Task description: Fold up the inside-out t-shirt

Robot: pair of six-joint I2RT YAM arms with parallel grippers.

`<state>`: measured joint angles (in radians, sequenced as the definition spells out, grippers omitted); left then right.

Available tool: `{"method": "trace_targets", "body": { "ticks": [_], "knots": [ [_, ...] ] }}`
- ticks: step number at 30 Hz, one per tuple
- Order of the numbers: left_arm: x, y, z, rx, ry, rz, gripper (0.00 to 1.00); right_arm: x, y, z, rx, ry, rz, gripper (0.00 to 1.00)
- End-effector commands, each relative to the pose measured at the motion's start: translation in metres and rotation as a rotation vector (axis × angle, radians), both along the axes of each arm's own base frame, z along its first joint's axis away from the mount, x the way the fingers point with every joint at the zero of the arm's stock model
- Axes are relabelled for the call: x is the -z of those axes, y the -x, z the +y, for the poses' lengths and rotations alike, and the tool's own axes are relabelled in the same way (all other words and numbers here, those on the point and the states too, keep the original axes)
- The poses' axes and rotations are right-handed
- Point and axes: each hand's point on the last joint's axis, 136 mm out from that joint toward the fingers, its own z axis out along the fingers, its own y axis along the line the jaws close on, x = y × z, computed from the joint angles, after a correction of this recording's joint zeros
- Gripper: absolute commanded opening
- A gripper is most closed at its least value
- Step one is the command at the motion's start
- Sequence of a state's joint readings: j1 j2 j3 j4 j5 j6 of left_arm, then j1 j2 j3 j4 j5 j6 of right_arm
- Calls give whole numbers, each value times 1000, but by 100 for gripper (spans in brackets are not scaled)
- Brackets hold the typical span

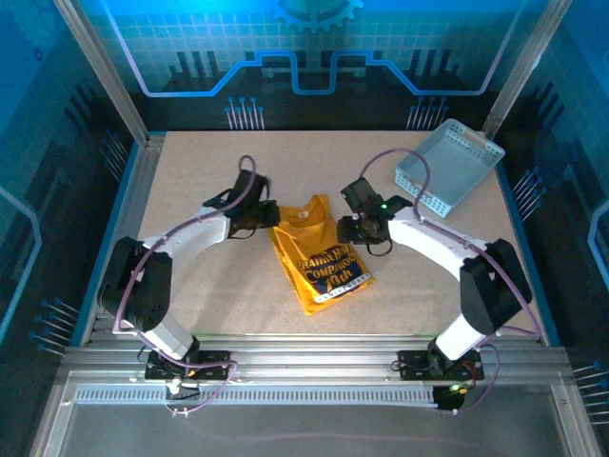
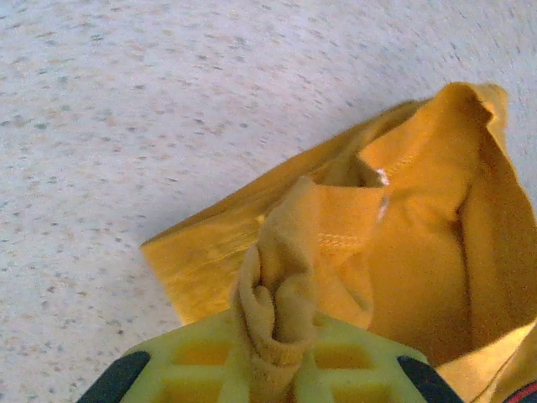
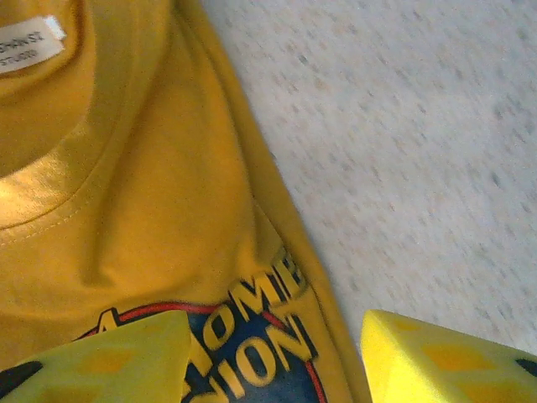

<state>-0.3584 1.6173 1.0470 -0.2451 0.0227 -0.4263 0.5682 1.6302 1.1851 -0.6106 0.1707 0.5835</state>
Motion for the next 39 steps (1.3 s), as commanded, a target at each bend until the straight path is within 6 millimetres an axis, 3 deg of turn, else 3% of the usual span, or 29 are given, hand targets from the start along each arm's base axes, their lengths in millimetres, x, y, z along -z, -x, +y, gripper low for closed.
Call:
{"method": "trace_targets", "body": {
  "ticks": [1,7,14,18,22,27,32,34,39],
  "knots": [
    [0,-4,-17,-20,223,42,17,-16,-38,24,-104,-42,-84,57],
    [22,-7,-7,-99,238,99,19,-5,-86,45,-176,-74,-89,56],
    [44,-19,30,-267,311,125,20,18,-121,66,-250,-118,-32,55],
    [57,-22,29,-272,329,158,20,28,-132,76,-249,-117,4,33],
    [63,-23,33,-297,316,167,20,23,-144,75,-207,-83,-9,15],
    [66,-23,42,-337,282,169,20,22,-156,76,-153,3,2,9],
    [66,-23,51,-383,251,180,21,46,-162,62,-81,133,77,22],
    [67,-24,54,-400,247,185,28,49,-162,66,-99,119,87,30],
    [50,-30,69,-421,227,166,48,25,-164,72,-142,68,44,54]
  ]
}}
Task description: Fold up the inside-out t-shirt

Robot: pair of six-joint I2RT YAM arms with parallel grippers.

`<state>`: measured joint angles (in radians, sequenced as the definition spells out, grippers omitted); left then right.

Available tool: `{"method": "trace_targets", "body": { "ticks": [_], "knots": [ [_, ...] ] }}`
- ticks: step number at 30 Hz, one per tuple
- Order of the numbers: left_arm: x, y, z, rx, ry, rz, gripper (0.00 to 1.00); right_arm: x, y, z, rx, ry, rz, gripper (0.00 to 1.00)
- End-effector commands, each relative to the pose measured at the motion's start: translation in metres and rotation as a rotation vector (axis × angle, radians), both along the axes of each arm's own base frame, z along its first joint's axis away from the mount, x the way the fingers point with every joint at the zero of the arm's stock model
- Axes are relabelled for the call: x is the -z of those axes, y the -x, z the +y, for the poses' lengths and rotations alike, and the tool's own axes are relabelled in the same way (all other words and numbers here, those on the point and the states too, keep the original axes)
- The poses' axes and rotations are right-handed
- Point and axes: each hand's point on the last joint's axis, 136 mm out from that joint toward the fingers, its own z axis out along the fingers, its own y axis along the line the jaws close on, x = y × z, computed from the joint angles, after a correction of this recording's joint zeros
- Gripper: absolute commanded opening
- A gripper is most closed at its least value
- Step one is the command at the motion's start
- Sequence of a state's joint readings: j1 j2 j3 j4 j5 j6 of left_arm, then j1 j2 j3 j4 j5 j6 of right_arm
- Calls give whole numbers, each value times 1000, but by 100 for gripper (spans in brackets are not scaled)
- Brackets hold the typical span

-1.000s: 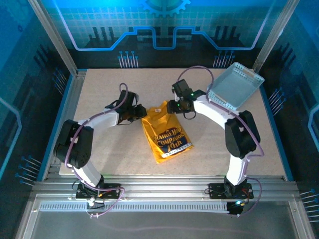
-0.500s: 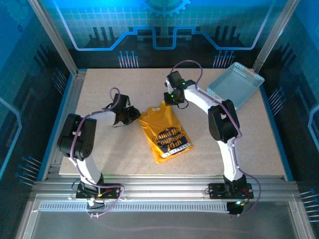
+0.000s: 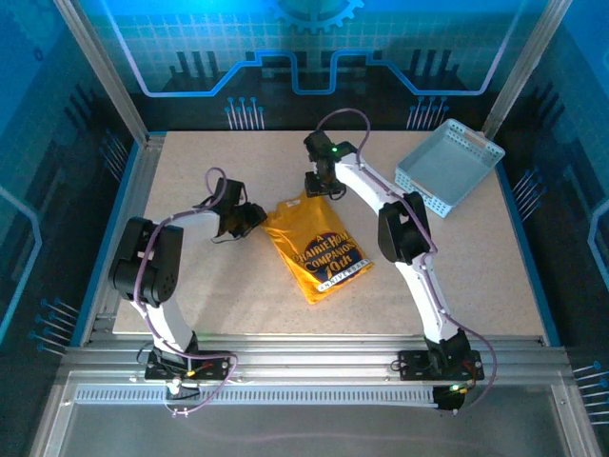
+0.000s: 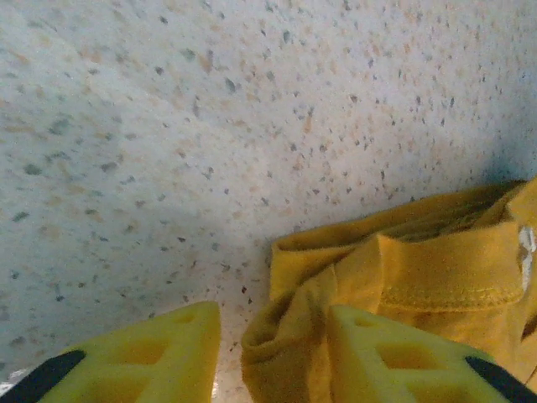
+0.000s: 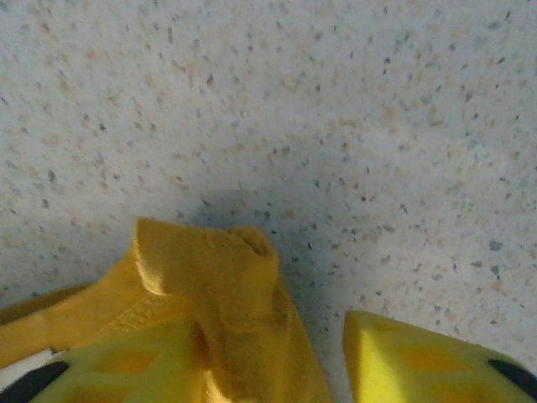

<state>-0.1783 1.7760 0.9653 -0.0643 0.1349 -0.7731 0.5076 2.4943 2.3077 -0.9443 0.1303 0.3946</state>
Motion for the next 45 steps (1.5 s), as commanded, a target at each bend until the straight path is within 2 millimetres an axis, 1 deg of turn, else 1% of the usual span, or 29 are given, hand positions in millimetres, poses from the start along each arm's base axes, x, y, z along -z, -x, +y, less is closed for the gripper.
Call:
{"method": "trace_targets", "body": {
  "ticks": [1,3,5,6,8,11,14,17,19,20,22,23,25,28,30,31,32,34,37,40,43,45],
  "knots": [
    [-22,-8,20,-37,-50,-11,54,-30,6,-2,-36,-27,-17,58],
    [-35,-2,25,-26,-83,-17,64,-43,11,-3,-72,-63,-34,65],
    [-45,11,23,-16,-91,-33,72,-55,19,-8,-103,-110,-54,72],
    [-47,18,20,-9,-81,-38,74,-58,22,-9,-114,-135,-58,75],
    [-49,30,5,30,-49,-58,75,-58,27,-13,-137,-187,-60,80],
    [-44,43,-18,82,-21,-67,76,-48,29,-18,-162,-219,-46,81],
    [-37,46,-38,118,-20,-62,74,-34,27,-14,-199,-230,-31,82],
    [-24,44,-50,128,-26,-30,71,-18,22,-13,-203,-215,-9,82],
    [-15,42,-51,116,-45,-12,69,-7,18,-12,-202,-207,10,82],
    [-10,41,-51,113,-54,-3,68,-5,17,-11,-202,-204,16,81],
    [-3,37,-50,110,-68,10,66,11,17,-8,-205,-187,42,80],
    [1,35,-51,113,-76,16,65,16,18,-6,-208,-182,48,78],
    [5,30,-51,119,-88,19,63,22,19,-5,-200,-169,61,74],
    [8,21,-56,144,-87,5,55,30,27,-5,-167,-161,86,60],
    [9,14,-62,169,-85,2,49,32,32,-11,-115,-154,86,49],
    [10,10,-65,185,-87,1,45,38,37,-16,-82,-149,97,44],
    [11,6,-68,199,-85,-2,43,29,41,-21,-41,-152,80,39],
    [13,-1,-76,233,-71,-5,40,30,52,-29,16,-154,85,33],
    [14,-8,-87,280,-61,-3,39,27,71,-41,85,-163,79,32],
    [13,-10,-97,327,-73,-3,44,23,82,-46,112,-178,65,35],
    [17,-9,-105,352,-78,12,48,28,83,-52,137,-144,76,42],
    [19,-7,-108,360,-80,20,51,33,81,-52,148,-135,89,46]
  ]
}}
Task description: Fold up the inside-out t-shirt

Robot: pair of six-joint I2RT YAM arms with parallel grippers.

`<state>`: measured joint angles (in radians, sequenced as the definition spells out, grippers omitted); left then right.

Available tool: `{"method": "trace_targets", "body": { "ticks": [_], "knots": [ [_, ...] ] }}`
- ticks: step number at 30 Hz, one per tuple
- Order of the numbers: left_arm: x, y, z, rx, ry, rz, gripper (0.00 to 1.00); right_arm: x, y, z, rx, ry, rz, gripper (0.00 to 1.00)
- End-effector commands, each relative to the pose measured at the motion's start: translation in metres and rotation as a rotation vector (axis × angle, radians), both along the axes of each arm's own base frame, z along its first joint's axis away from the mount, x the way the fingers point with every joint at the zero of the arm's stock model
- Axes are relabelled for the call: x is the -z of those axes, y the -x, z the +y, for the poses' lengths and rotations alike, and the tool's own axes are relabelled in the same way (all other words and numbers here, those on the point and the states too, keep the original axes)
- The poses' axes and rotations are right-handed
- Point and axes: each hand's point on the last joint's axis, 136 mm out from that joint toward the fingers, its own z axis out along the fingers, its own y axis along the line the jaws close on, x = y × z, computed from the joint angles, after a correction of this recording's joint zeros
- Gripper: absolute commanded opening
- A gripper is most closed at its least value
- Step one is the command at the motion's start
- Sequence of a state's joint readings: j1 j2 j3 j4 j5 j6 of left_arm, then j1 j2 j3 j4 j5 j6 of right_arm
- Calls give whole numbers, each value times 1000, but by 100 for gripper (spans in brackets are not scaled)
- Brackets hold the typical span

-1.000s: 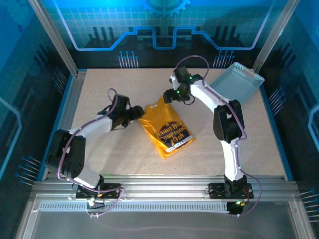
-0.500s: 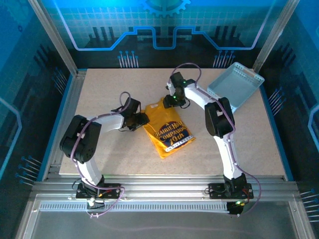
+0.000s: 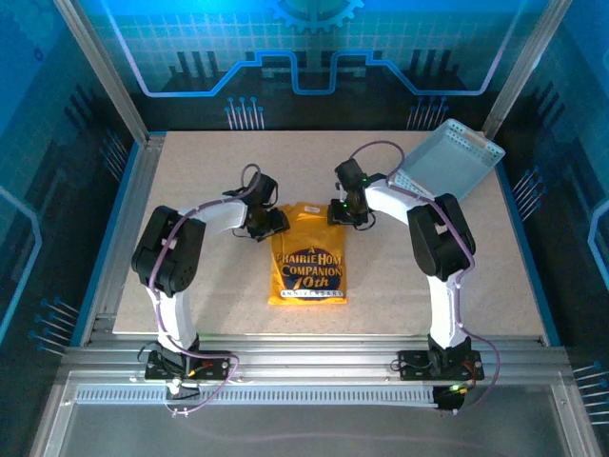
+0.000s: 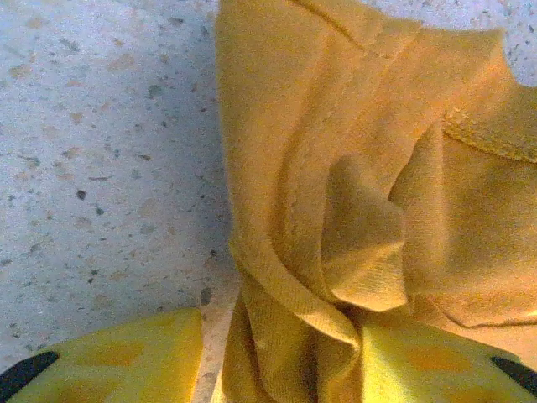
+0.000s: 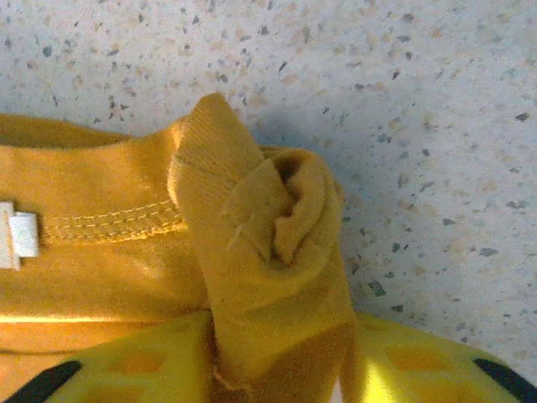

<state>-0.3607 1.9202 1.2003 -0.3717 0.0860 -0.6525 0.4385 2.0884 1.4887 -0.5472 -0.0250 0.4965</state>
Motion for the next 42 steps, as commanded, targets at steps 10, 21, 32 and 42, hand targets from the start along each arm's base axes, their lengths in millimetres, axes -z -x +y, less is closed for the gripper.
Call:
{"method": "trace_targets", "body": {
  "ticks": [10,21,32,42],
  "knots": [
    [16,-22,-60,144,114,-82,40,22,2,39,-9,28,55,42],
    [-11,-21,-59,109,208,-172,13,2,1,46,10,43,-14,10],
    [-85,-7,-34,41,335,-402,0,-102,-16,26,11,-213,-255,0],
    [-175,-43,-14,-19,450,-650,0,-197,-63,29,-11,-444,-401,0]
  ]
}}
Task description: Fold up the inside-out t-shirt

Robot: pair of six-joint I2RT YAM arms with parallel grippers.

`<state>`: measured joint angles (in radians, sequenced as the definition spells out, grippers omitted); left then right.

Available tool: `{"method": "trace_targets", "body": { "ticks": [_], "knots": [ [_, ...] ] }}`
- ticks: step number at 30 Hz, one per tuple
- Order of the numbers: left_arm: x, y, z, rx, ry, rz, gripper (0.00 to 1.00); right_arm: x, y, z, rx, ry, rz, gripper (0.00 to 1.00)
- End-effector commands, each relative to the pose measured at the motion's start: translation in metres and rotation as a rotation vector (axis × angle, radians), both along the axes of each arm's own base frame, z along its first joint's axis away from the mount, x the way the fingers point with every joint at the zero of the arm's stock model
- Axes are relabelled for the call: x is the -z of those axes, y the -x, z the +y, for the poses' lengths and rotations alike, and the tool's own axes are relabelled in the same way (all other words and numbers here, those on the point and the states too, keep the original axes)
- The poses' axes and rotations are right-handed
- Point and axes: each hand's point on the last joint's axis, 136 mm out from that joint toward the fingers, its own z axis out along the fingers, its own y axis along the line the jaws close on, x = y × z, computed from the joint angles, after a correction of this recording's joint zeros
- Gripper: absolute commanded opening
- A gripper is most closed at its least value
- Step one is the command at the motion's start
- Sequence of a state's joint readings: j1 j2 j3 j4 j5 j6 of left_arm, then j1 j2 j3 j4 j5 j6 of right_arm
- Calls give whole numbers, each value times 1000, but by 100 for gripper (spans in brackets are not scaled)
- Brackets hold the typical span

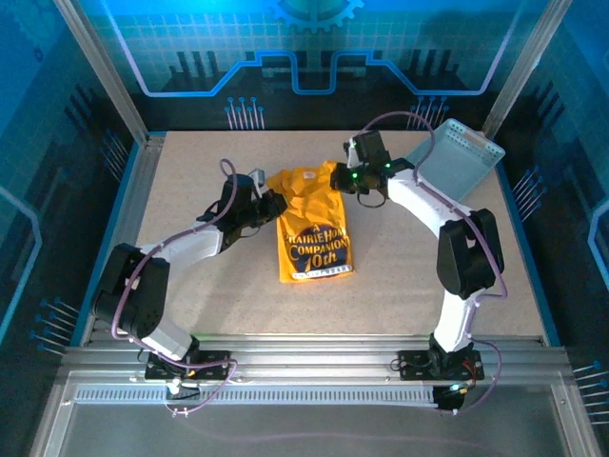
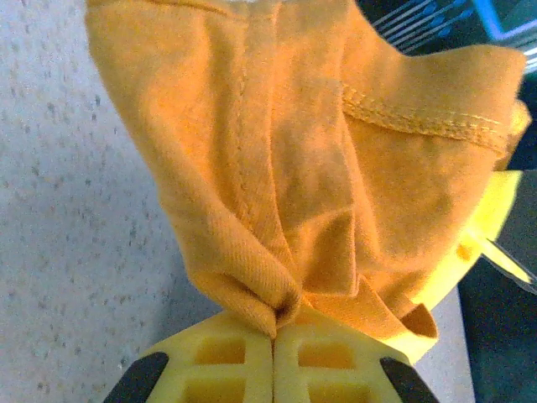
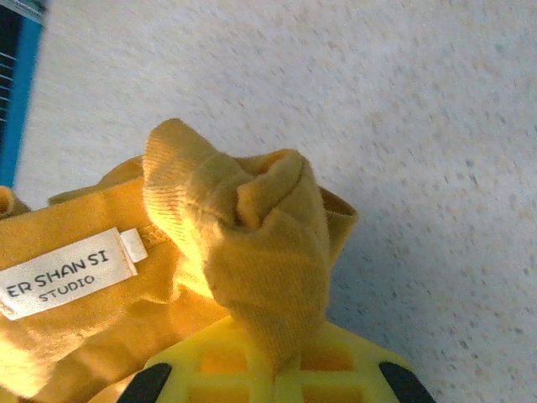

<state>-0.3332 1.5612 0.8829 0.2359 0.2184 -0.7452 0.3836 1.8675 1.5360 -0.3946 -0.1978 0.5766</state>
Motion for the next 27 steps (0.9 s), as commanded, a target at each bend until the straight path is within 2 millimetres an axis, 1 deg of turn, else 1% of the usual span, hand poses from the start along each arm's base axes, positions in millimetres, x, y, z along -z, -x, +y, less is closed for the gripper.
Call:
{"method": "trace_targets", "body": {
  "ticks": [1,5,6,8,9,10,11,13,14,16,19,21,23,24,25,27],
  "knots": [
    [-58,-33,5,-7,105,-143,0,-65,-29,8,-39,-118,-147,0],
    [-106,-68,10,3,99,-253,0,-120,-56,1,-41,-164,-273,0],
    [-114,-76,12,4,86,-273,0,-130,-61,1,-47,-164,-301,0],
    [-127,-85,13,15,79,-314,0,-142,-68,-1,-57,-170,-328,0],
    [-132,-87,12,26,76,-338,0,-145,-69,-2,-64,-174,-338,0],
    [-132,-86,10,41,75,-350,0,-144,-68,-1,-70,-174,-345,0],
    [-129,-84,7,61,79,-358,0,-143,-65,0,-82,-179,-353,0],
    [-114,-72,1,101,107,-348,0,-132,-54,1,-103,-189,-352,0],
    [-103,-62,-3,124,127,-339,0,-126,-45,2,-117,-195,-360,0],
    [-79,-39,-9,150,149,-331,0,-112,-24,4,-142,-205,-375,0],
    [-43,6,-26,214,159,-316,0,-85,15,0,-170,-211,-374,0],
    [-24,37,-34,247,169,-291,0,-67,43,-6,-175,-204,-364,0],
    [-12,55,-33,245,169,-262,0,-53,61,-14,-159,-175,-332,0],
    [-10,60,-31,237,170,-253,0,-47,68,-19,-143,-154,-317,0],
    [-10,64,-28,231,168,-251,0,-42,70,-23,-131,-141,-302,0],
    [-14,66,-24,214,153,-255,0,-39,74,-27,-119,-126,-284,0]
  ]
}}
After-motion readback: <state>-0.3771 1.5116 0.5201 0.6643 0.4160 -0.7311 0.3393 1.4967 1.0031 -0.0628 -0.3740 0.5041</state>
